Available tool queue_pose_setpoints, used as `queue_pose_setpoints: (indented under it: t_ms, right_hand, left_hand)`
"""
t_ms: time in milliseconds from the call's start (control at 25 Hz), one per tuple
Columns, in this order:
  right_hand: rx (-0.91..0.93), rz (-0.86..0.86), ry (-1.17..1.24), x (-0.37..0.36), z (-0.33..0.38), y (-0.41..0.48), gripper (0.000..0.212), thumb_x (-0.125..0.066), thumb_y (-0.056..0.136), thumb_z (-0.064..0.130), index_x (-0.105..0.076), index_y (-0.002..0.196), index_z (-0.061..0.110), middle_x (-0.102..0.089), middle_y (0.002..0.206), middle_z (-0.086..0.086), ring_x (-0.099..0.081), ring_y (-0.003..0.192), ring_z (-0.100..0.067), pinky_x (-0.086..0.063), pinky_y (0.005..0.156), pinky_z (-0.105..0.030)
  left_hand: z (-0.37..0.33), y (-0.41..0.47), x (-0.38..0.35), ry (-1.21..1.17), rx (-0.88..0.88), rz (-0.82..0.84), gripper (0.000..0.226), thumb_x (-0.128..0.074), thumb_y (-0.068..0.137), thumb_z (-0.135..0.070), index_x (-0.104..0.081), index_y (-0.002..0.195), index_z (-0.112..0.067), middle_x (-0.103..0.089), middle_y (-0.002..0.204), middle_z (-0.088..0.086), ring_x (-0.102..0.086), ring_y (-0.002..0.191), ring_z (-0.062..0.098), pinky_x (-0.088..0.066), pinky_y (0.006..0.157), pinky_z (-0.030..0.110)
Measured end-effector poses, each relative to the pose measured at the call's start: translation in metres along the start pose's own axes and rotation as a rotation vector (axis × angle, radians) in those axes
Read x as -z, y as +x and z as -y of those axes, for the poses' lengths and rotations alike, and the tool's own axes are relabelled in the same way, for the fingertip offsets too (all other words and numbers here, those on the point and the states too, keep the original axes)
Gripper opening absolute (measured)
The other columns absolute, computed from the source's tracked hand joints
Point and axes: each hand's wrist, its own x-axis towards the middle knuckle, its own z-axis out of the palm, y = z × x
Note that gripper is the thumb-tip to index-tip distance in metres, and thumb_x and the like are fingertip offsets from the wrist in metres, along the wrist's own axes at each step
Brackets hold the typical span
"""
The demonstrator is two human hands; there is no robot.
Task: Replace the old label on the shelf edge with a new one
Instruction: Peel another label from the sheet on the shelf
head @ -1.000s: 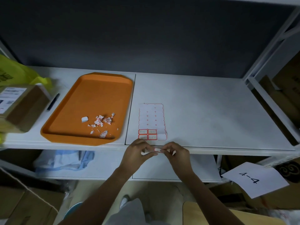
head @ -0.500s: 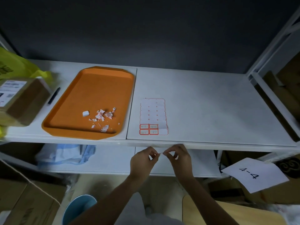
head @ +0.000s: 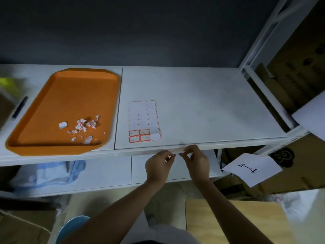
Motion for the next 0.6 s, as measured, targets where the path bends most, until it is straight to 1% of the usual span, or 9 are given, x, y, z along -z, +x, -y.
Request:
queue_pose_setpoints:
  t_ms: [120, 200, 280, 360, 440, 520, 600]
  right_hand:
    - [0.057, -0.019, -0.080, 0.007, -0.013, 0.007, 0.016, -0.077, 0.080, 0.021, -0.063, 0.083, 0.014, -0.067, 0.080, 0.005, -0.049, 0.060, 0.000, -0.037, 0.055, -0.009]
    - [0.074, -0.034, -0.100, 0.011, -0.020, 0.011, 0.018, -0.080, 0.077, 0.021, -0.063, 0.081, 0.015, -0.067, 0.078, 0.007, -0.045, 0.060, 0.003, -0.029, 0.054, -0.003]
    - [0.106, -0.036, -0.116, 0.012, -0.027, 0.014, 0.018, -0.081, 0.076, 0.021, -0.063, 0.080, 0.016, -0.067, 0.077, 0.008, -0.048, 0.060, 0.002, -0.025, 0.055, -0.001]
    - [0.134, -0.041, -0.124, 0.013, -0.032, 0.016, 0.018, -0.080, 0.076, 0.021, -0.064, 0.080, 0.016, -0.067, 0.077, 0.008, -0.055, 0.060, -0.003, -0.029, 0.053, -0.003]
    - [0.158, -0.050, -0.128, 0.013, -0.035, 0.017, 0.016, -0.080, 0.077, 0.021, -0.064, 0.080, 0.016, -0.068, 0.077, 0.007, -0.060, 0.063, -0.006, -0.039, 0.049, -0.011]
    - [0.179, -0.062, -0.133, 0.012, -0.035, 0.018, 0.014, -0.078, 0.079, 0.020, -0.065, 0.080, 0.016, -0.069, 0.077, 0.008, -0.062, 0.064, -0.007, -0.046, 0.046, -0.019]
    - [0.190, -0.085, -0.153, 0.012, -0.034, 0.020, 0.014, -0.079, 0.078, 0.020, -0.065, 0.079, 0.016, -0.069, 0.076, 0.008, -0.062, 0.062, -0.007, -0.047, 0.044, -0.021]
  left_hand:
    - [-0.010, 0.001, -0.012, 0.000, -0.027, -0.006, 0.014, -0.076, 0.081, -0.034, -0.076, 0.084, -0.020, -0.076, 0.077, -0.006, -0.069, 0.066, 0.011, -0.031, 0.062, 0.002]
    - [-0.016, 0.002, -0.017, 0.012, -0.031, -0.014, 0.013, -0.079, 0.079, -0.032, -0.077, 0.081, -0.019, -0.075, 0.074, -0.006, -0.069, 0.062, 0.012, -0.031, 0.059, 0.003]
    - [-0.020, 0.004, -0.021, 0.014, -0.009, -0.023, 0.013, -0.080, 0.078, -0.031, -0.077, 0.079, -0.018, -0.075, 0.071, -0.005, -0.068, 0.060, 0.012, -0.030, 0.056, 0.004]
    - [-0.023, 0.005, -0.025, 0.021, 0.020, -0.023, 0.014, -0.079, 0.079, -0.031, -0.077, 0.079, -0.017, -0.075, 0.072, -0.004, -0.069, 0.061, 0.014, -0.029, 0.055, 0.005]
    - [-0.026, 0.004, -0.028, 0.028, 0.045, -0.026, 0.015, -0.077, 0.081, -0.032, -0.077, 0.082, -0.017, -0.076, 0.075, -0.002, -0.070, 0.064, 0.015, -0.030, 0.057, 0.007]
    - [-0.029, 0.004, -0.030, 0.033, 0.067, -0.024, 0.016, -0.075, 0.083, -0.032, -0.078, 0.086, -0.017, -0.077, 0.080, -0.002, -0.071, 0.069, 0.016, -0.037, 0.061, 0.011]
    - [-0.031, 0.006, -0.031, 0.042, 0.089, -0.016, 0.017, -0.072, 0.085, -0.033, -0.078, 0.090, -0.018, -0.077, 0.084, -0.002, -0.072, 0.074, 0.016, -0.042, 0.065, 0.015]
